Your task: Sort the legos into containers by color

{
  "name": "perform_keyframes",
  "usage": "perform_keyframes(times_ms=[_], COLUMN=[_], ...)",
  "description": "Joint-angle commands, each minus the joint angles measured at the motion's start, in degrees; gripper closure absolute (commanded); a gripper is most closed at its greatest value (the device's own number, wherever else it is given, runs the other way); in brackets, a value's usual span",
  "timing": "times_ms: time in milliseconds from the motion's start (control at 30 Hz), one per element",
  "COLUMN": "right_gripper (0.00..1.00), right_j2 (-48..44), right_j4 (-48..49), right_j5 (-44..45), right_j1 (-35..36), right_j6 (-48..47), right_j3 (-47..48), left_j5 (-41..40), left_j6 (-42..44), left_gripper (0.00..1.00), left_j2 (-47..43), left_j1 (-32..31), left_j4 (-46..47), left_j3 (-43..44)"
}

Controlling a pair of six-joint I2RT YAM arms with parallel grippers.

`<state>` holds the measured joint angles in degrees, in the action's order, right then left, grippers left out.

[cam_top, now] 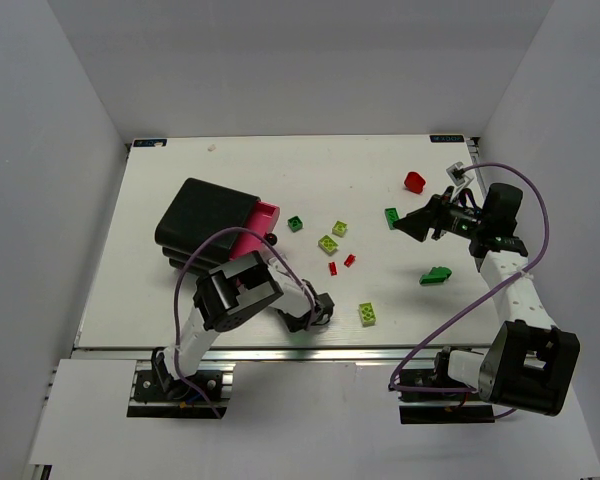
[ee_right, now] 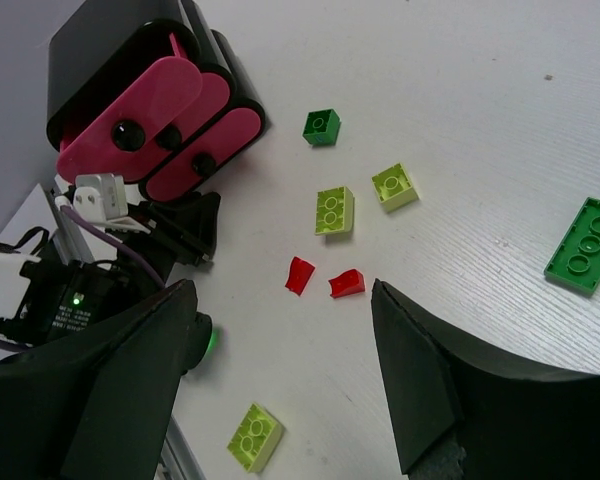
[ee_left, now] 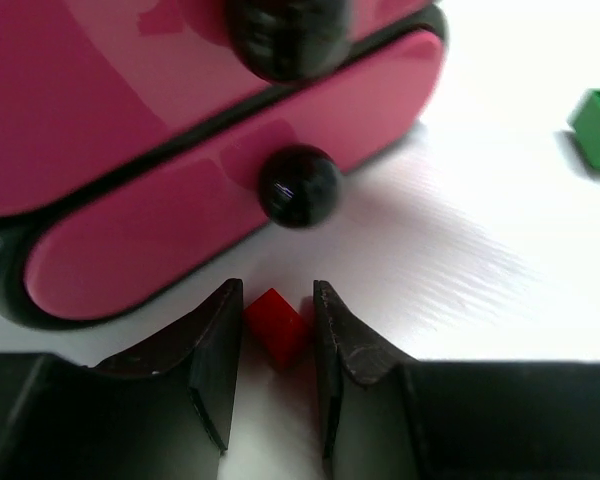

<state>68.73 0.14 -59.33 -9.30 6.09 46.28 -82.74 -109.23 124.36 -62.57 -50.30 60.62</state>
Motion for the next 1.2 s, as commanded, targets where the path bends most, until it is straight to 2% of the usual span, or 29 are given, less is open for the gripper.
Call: perform_keyframes(times_ms=[0,233,433,833,1167], right_gripper=[0.24,0.24,0.24,0.24,0.24], right_j2=[-0.09,-0.52,-0.88,-1.4,-1.41], right_j4=[1.88,1.79,1.88,1.88,1.97], right_j5=[-1.58,-2.02,-2.63,-3.86,-4.39], right_j1=[-0.37,-0.81,-1.42,-2.3,-2.65], right_j6=[0.68,0.86,0.94,1.38,1.56], right_j3=[0.21,0.12,-0.05,-0.05,-0.23], left_j5=[28.77,29.39,29.22,24.38,21.48], left_j6=[5.87,6.4,6.66,6.84,7.19], left_gripper=[0.86,0.88,0.88,0.89,0.89], left_j2=[7.13,7.31,2.83,-12.37,-20.55], left_j1=[-4.14,-10.2,-11.53,-12.67,-11.53], left_j4=[6.54,3.72,3.11,-15.59,-23.78], left_j3=[-0.08,6.25,5.91,14.35,18.83])
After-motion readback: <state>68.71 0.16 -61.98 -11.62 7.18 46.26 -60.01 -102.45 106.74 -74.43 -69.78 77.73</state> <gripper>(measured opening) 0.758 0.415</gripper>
